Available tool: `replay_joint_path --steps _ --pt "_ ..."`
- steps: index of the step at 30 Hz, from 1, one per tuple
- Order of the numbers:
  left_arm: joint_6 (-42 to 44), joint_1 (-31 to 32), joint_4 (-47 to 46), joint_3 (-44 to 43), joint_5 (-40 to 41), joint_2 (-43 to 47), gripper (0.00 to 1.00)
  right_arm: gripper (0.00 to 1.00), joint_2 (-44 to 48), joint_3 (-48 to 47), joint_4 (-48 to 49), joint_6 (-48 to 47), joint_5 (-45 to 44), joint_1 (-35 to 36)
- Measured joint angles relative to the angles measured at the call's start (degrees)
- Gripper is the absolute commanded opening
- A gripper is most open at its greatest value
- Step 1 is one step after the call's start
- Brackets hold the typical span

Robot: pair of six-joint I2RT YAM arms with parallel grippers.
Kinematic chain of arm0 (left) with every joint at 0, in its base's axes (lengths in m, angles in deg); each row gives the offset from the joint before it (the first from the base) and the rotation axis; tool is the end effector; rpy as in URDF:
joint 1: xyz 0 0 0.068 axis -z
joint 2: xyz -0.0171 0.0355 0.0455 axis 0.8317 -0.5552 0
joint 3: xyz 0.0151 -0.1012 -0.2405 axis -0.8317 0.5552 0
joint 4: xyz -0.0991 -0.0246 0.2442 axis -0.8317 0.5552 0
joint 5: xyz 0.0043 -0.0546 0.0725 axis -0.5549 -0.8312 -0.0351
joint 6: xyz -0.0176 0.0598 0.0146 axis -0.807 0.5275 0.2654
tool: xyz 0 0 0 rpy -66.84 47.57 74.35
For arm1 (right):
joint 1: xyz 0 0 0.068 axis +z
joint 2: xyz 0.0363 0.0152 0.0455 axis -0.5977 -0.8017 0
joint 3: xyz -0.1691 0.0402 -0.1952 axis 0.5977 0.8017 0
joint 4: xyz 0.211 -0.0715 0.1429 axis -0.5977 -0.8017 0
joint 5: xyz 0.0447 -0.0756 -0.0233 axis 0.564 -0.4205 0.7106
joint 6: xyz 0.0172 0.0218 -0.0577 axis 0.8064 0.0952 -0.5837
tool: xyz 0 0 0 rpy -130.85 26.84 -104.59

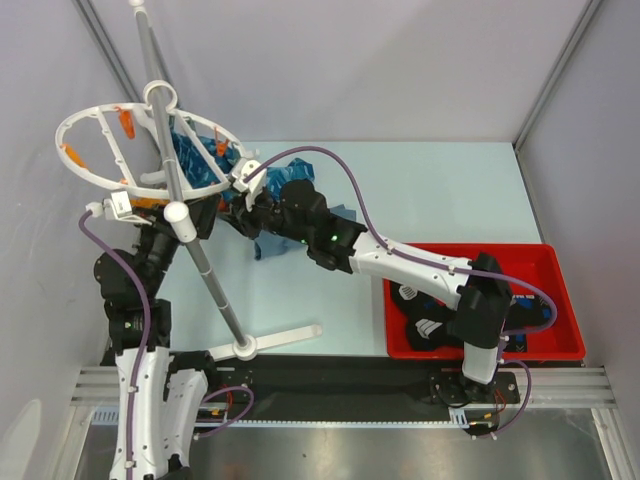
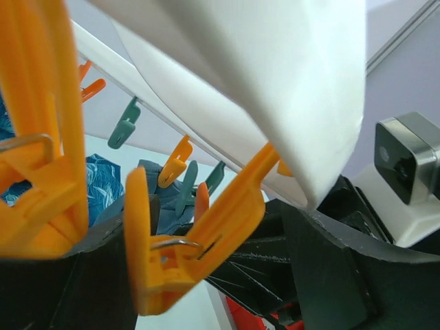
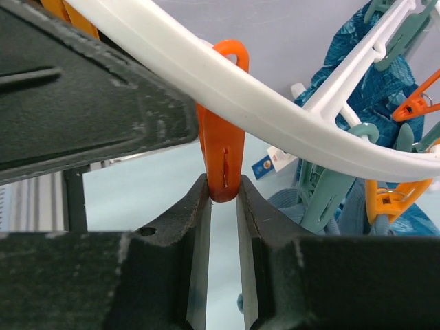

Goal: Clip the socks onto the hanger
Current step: Open the clamp at the hanger.

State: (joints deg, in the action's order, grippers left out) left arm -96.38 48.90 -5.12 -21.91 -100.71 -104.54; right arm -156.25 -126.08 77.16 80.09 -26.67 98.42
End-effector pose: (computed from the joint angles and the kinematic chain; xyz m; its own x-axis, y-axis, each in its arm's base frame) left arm 0.1550 -0.0019 0.3831 -0.0372 -0.6376 -0.7695 0.3934 0.6985 -0.5978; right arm 0.2151 0.4130 0.3784 0.1011 0.0033 -0.9949 -0.9281 0.3605 -0.0932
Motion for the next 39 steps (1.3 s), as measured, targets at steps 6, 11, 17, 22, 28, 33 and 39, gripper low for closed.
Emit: replay_joint_path --steps 6,11,17,22,28,33,39 --pt "1.01 1.03 1.14 -1.05 1.73 -1.36 0.77 0.0 0.0 -1.68 -2.71 -2.51 -4.85 1.33" --pt "1.73 2.8 1.16 -1.84 3.21 -2.4 0.73 0.0 0.0 -3.41 -4.92 -3.89 -8.72 2.1" --pt "3.02 5.46 1.27 -2.8 5.66 -3.32 0.72 0.0 0.0 -4.39 -5.77 -4.61 -11.06 2.43" --pt "4.11 7.28 1.4 -3.45 7.69 -3.96 0.68 0.0 0.0 -4.83 -6.47 -5.31 -11.98 2.69" --pt "4.31 8.37 0.48 -3.43 7.96 -3.93 0.6 0.0 0.0 -4.94 -7.69 -6.08 -11.96 3.23" --pt "4.35 8.48 -0.44 -3.13 7.96 -3.78 0.52 0.0 0.0 -5.01 -7.87 -6.19 -11.96 3.41" --pt "4.92 8.44 -0.55 -2.67 9.27 -3.58 0.3 0.0 0.0 -5.27 -7.98 -6.19 -12.09 3.41"
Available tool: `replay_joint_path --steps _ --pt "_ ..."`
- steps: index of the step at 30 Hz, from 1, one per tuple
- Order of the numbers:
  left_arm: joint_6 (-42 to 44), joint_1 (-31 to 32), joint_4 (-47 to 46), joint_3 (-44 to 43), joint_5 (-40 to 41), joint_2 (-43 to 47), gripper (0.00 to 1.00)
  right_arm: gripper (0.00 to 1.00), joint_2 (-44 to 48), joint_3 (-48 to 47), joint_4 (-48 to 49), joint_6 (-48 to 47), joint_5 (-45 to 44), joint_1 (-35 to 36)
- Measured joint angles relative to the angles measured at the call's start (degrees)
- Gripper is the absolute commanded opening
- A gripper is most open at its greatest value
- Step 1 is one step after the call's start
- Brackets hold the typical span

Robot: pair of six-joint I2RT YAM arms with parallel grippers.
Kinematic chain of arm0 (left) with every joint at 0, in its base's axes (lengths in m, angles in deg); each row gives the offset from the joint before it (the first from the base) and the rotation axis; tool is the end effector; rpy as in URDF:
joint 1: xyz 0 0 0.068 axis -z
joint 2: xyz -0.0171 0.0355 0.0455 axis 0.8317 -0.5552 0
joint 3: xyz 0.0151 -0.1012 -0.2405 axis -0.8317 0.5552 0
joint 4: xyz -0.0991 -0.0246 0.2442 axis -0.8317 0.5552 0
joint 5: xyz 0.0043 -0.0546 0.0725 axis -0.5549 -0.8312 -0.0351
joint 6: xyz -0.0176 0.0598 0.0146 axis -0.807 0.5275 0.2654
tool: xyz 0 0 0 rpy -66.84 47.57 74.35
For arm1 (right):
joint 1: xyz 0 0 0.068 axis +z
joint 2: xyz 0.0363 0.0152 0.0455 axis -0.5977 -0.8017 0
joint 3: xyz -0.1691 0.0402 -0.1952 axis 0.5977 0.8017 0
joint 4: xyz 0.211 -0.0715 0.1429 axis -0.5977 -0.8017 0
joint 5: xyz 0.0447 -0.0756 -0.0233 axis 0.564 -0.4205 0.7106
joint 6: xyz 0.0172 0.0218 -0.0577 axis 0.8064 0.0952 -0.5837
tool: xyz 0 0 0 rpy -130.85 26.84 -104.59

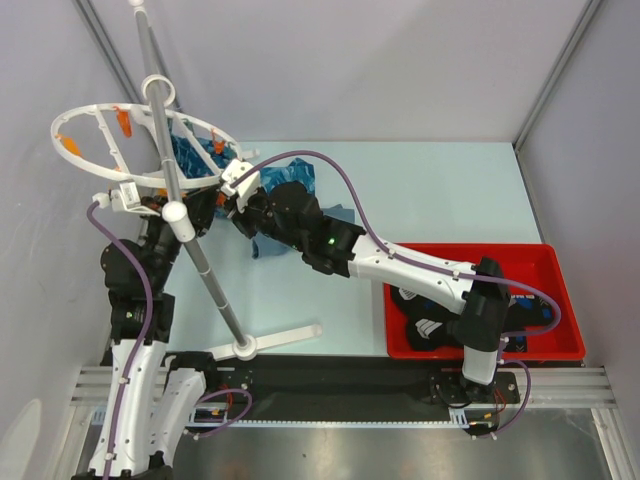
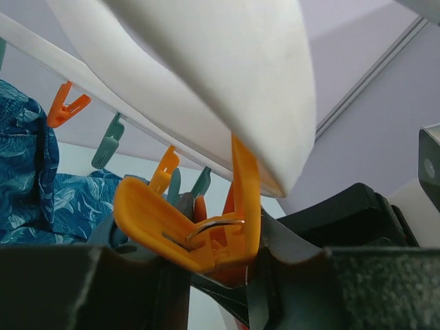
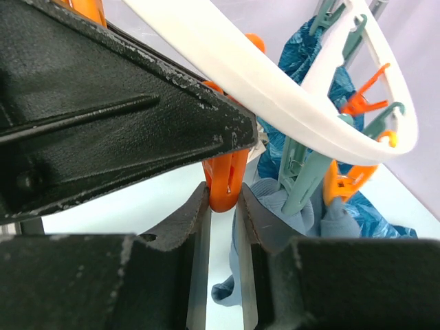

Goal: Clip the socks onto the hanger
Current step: Open the clamp at the hanger.

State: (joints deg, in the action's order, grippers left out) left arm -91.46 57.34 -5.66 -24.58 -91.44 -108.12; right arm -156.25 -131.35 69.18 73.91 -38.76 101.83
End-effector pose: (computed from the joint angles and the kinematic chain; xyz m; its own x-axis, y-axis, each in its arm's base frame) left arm 0.1667 -0.0174 0.3925 -0.0011 -0.6078 -0.7941 0.3858 0.7323 -0.5611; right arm 0.1987 0.4185 0.3959 0.1663 -0.1032 -0.9807 -0.8526 0.4846 -0.1956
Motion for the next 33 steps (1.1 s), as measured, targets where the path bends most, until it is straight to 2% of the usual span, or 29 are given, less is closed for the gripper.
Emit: replay_joint_path --steps 1,2,5,12,13,14,17,22,33 --pt "0.31 0.0 0.0 0.0 0.13 0.0 0.26 0.0 0.0 -0.02 0.0 0.0 0.0 -0.04" --pt "0.46 0.0 -0.09 0.0 0.2 0.04 0.15 0.0 0.0 -0.04 0.02 0.0 -0.04 -0.04" --pt "0.61 0.0 -0.04 0.0 0.31 0.13 0.0 0.0 0.0 -0.04 0.02 0.0 -0.02 -0.04" --pt "0.48 0.02 -0.04 0.07 0.68 0.35 0.0 0.12 0.0 -0.04 0.04 0.0 0.09 -0.04" --pt "0.48 0.02 -0.11 0.17 0.72 0.44 0.0 0.18 0.0 -0.04 0.04 0.02 0.13 -0.04" --pt "0.46 0.02 -0.09 0.33 0.79 0.57 0.0 0.31 0.0 -0.04 0.02 0.02 0.26 -0.07" --pt "0.44 0.04 -0.52 0.74 0.74 0.87 0.0 0.43 0.0 -0.04 0.02 0.09 1.14 -0.42" --pt "0.33 0.09 -0.94 0.94 0.63 0.87 0.0 0.45 0.17 0.66 0.83 0.28 5.92 -2.19" --pt "-0.7 0.11 -0.94 0.94 0.11 0.76 0.0 0.45 2.51 10.58 9.03 2.12 19.63 -7.45"
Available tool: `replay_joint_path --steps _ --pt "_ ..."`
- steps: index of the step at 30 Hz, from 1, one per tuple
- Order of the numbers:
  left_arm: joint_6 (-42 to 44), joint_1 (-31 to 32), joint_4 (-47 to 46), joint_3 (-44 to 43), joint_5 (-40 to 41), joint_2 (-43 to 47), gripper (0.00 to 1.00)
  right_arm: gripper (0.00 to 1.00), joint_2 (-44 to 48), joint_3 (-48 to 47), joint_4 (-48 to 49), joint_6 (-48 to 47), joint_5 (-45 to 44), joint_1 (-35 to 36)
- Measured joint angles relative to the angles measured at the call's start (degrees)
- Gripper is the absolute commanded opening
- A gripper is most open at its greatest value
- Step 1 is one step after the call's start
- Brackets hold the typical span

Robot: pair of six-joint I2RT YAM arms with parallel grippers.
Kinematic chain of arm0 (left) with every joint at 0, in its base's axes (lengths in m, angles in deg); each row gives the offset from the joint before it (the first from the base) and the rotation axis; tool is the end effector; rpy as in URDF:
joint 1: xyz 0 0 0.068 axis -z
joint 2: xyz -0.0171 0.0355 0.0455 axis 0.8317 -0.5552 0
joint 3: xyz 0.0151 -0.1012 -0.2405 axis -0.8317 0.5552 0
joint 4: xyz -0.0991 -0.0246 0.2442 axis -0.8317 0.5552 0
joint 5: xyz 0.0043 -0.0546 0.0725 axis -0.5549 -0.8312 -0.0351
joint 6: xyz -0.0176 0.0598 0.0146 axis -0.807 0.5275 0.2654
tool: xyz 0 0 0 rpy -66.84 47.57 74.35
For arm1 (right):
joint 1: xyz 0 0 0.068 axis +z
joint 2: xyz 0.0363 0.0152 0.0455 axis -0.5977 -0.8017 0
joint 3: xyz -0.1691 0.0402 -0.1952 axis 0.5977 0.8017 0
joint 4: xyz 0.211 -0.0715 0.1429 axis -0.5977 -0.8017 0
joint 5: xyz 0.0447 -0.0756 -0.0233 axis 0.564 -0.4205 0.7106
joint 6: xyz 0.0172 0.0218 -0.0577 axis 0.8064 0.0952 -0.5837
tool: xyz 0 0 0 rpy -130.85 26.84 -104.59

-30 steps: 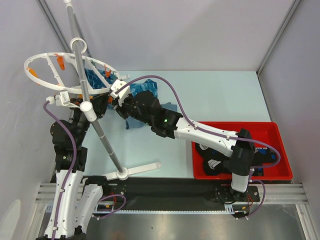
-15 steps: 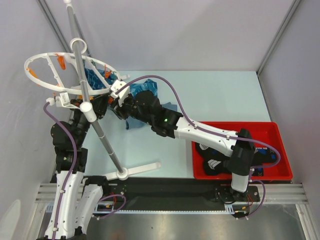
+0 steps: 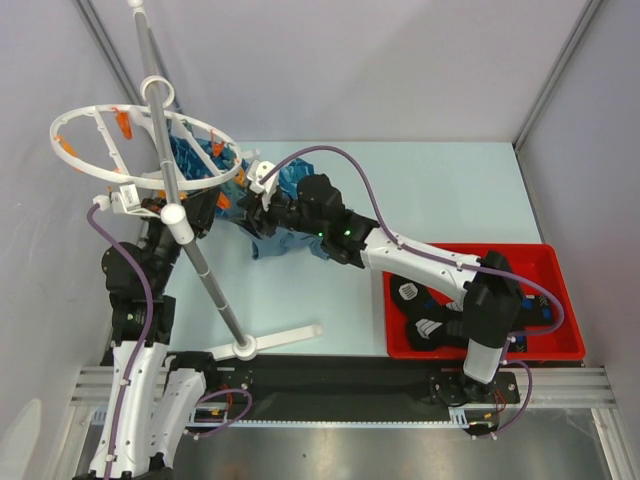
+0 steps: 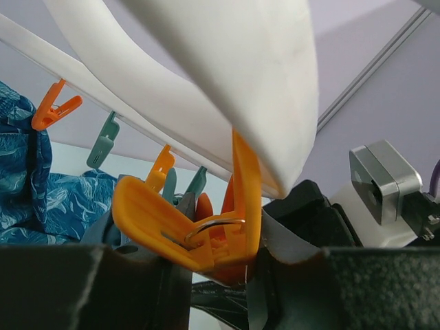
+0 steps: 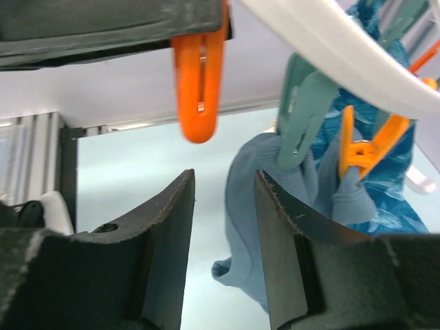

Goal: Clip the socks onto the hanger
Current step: Open the clamp at the hanger.

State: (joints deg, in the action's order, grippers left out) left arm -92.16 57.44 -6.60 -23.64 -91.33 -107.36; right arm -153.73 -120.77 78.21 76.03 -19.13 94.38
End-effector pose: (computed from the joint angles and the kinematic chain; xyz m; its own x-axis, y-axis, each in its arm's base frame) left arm 0.1647 -0.0176 0.3906 0.0047 -0.6173 -0.7867 0.3932 0.7245 -0.5662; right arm 0.2322 0.3906 0.3649 0.1562 -0.0398 -0.9869 -0.9408 0.2985 -0.1609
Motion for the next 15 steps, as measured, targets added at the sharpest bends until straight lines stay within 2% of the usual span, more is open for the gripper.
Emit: replay_joint_path --steps 9,10,15 --pt "-0.5 0.0 0.0 0.0 -0.5 -0.02 0.0 0.48 2.19 5.4 10.08 3.1 8.61 -0.83" --pt "-0.52 0.0 0.0 0.0 -0.59 -0.02 0.0 0.51 2.21 5.64 11.1 3.41 9.2 -0.96" --pt "-1.07 -0.02 -0.33 0.22 -1.05 -0.02 0.0 0.51 2.21 5.95 14.12 4.57 11.19 -1.77"
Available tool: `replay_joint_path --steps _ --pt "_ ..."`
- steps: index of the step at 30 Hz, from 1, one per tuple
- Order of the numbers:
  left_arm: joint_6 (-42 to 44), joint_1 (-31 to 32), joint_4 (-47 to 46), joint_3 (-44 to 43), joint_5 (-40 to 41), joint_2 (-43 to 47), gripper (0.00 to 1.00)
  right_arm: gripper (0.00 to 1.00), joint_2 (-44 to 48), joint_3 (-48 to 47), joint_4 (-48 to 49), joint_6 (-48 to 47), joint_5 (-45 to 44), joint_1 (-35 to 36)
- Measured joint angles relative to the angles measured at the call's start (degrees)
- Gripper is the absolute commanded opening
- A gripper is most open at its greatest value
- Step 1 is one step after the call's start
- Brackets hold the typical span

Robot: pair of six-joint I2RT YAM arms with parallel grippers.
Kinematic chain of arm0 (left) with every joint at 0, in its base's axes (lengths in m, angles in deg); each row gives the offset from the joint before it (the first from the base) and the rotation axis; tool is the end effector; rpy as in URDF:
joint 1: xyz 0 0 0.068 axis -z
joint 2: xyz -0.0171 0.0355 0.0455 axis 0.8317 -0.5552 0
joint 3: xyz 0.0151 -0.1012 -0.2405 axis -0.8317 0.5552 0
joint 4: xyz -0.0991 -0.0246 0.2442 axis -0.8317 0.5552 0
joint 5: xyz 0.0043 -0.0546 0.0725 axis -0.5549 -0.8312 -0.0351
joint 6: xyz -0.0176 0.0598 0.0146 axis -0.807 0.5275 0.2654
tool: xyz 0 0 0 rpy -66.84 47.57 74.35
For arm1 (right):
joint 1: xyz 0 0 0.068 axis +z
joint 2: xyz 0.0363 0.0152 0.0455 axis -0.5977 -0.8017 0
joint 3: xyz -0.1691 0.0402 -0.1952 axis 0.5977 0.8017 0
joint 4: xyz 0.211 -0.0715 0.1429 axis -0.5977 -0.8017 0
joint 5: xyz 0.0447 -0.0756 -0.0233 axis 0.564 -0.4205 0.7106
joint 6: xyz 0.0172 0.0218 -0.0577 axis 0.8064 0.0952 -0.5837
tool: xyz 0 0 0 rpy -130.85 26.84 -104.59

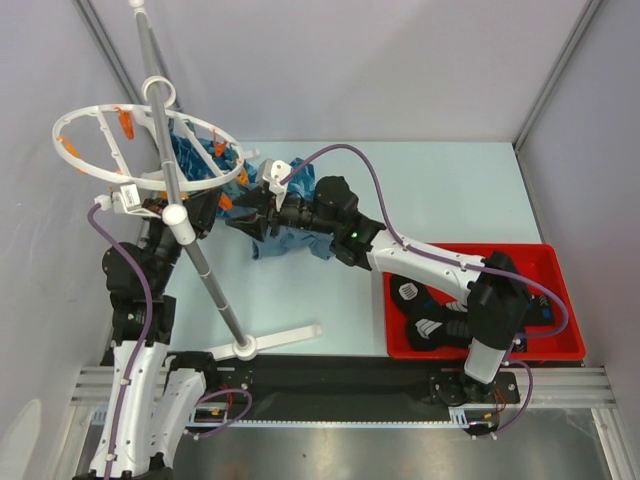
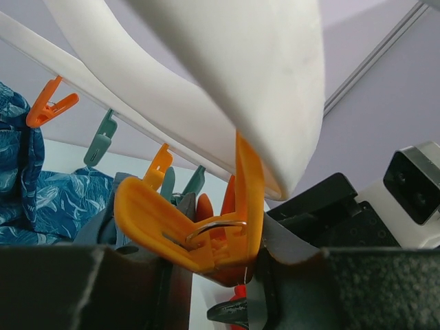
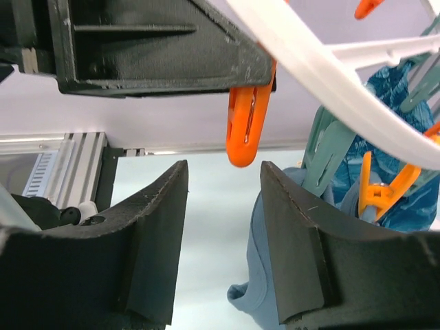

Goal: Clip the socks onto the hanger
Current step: Open the clamp at the hanger.

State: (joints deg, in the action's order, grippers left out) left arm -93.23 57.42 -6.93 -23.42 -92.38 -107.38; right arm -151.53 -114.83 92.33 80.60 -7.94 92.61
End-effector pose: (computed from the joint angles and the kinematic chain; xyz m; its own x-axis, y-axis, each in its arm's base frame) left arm 0.1648 -0.0184 0.3898 -0.0123 -0.6270 -0.7790 0.4065 0.7086 -0.5768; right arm 0.2281 0.3757 0.3715 0.1841 0.1447 -0.9722 -0.9740 0.1595 -0.1607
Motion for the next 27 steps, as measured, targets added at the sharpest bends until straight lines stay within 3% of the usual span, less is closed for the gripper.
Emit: replay_joint_path --steps 12,17,27 --pt "-0.94 0.0 -0.17 0.5 -0.42 0.13 0.0 0.42 -0.04 -0.37 2.54 2.25 3.28 -0.85" --pt "-1.05 0.0 -0.22 0.5 -0.42 0.61 0.0 0.32 -0.74 -1.73 2.62 3.06 3.61 -0.92" --pt "-1.46 0.0 -0.2 0.5 -0.61 0.79 0.0 0.31 -3.74 -5.64 2.75 5.03 4.59 -1.01"
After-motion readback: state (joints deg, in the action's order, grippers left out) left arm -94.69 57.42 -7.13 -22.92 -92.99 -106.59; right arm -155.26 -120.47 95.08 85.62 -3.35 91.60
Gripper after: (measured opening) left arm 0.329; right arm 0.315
